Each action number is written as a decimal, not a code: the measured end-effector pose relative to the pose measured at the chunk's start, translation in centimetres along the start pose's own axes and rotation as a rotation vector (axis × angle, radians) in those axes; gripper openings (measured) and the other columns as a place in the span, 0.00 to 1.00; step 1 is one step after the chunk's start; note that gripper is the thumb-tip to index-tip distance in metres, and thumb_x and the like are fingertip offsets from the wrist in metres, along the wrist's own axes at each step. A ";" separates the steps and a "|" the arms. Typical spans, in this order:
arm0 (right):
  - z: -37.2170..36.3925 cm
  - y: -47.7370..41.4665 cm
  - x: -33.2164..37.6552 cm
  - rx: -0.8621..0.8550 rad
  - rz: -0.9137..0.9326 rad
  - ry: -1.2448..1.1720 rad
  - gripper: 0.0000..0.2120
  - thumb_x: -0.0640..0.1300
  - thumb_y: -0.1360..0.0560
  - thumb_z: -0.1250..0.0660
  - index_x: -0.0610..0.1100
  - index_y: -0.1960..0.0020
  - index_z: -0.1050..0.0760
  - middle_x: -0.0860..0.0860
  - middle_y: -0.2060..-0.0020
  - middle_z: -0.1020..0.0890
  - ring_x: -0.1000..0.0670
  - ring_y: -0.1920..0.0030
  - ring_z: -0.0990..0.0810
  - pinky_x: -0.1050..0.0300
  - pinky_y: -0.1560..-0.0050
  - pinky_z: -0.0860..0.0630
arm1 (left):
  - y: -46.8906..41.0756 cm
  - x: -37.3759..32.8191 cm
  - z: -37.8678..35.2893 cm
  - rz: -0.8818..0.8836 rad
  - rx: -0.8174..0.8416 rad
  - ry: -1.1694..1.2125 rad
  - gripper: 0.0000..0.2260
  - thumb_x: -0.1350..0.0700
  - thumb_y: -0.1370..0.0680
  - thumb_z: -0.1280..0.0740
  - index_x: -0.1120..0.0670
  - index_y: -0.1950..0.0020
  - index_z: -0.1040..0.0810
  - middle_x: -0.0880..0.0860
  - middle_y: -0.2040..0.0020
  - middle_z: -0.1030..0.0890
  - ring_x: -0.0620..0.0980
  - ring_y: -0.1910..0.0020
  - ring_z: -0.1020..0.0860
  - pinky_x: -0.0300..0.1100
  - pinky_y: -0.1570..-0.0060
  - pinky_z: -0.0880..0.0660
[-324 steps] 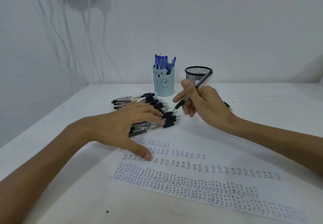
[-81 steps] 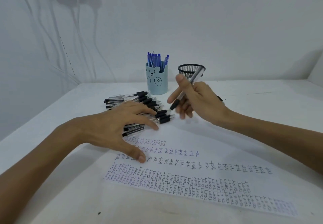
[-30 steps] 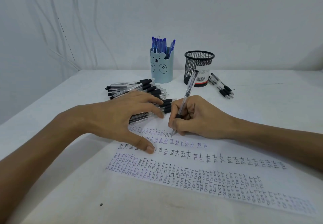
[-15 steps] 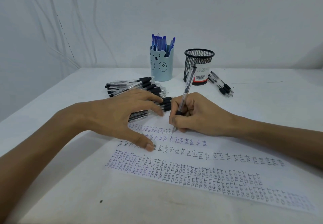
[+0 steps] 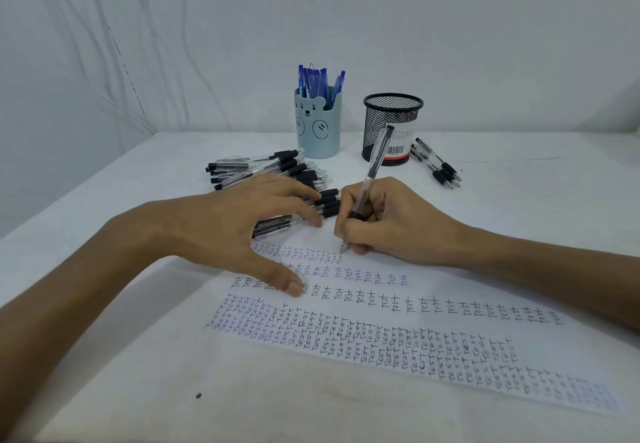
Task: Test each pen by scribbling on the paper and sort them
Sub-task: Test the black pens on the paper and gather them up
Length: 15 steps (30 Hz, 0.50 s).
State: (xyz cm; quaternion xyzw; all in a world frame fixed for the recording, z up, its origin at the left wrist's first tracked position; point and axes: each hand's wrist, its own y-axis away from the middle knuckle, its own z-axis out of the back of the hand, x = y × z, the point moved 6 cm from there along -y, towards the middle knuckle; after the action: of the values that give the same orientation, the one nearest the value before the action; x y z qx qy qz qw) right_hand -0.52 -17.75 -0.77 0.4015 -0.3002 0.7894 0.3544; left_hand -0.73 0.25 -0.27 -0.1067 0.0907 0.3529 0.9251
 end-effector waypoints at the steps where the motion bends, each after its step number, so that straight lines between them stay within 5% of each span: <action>1: 0.0 0.0 0.0 -0.005 0.003 0.001 0.05 0.31 0.24 0.32 0.31 0.58 0.24 0.49 0.72 0.21 0.56 0.71 0.22 0.64 0.67 0.27 | 0.0 0.0 0.0 0.002 -0.002 0.003 0.30 0.23 0.35 0.31 0.14 0.39 0.44 0.37 0.25 0.33 0.35 0.26 0.37 0.30 0.31 0.41; 9: 0.0 -0.2 -0.3 -0.019 -0.018 0.039 0.06 0.34 0.24 0.32 0.36 0.60 0.24 0.50 0.73 0.20 0.53 0.71 0.22 0.58 0.66 0.25 | -0.1 0.1 0.0 -0.008 -0.018 0.012 0.28 0.22 0.34 0.32 0.14 0.40 0.43 0.38 0.25 0.31 0.36 0.27 0.35 0.35 0.31 0.38; 13: 0.8 -0.5 -1.0 -0.126 -0.151 -0.251 0.10 0.36 0.21 0.36 0.39 0.61 0.27 0.44 0.73 0.23 0.49 0.75 0.33 0.62 0.76 0.41 | -0.1 0.0 0.3 -0.022 -0.031 0.030 0.27 0.21 0.35 0.34 0.14 0.40 0.42 0.37 0.26 0.31 0.33 0.29 0.36 0.35 0.32 0.37; 15: 1.0 -0.8 -1.4 -0.140 -0.197 -0.392 0.15 0.44 0.18 0.37 0.42 0.63 0.24 0.44 0.70 0.22 0.49 0.73 0.32 0.62 0.76 0.40 | -0.1 0.1 0.3 -0.035 -0.046 0.033 0.28 0.22 0.34 0.31 0.15 0.39 0.41 0.37 0.26 0.31 0.34 0.28 0.35 0.39 0.30 0.35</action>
State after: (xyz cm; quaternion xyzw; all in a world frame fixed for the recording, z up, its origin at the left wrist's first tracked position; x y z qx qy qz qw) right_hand 1.10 -18.54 -1.25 0.5490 -0.3765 0.6351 0.3918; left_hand -0.56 0.33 0.00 -0.1354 0.0962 0.3369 0.9268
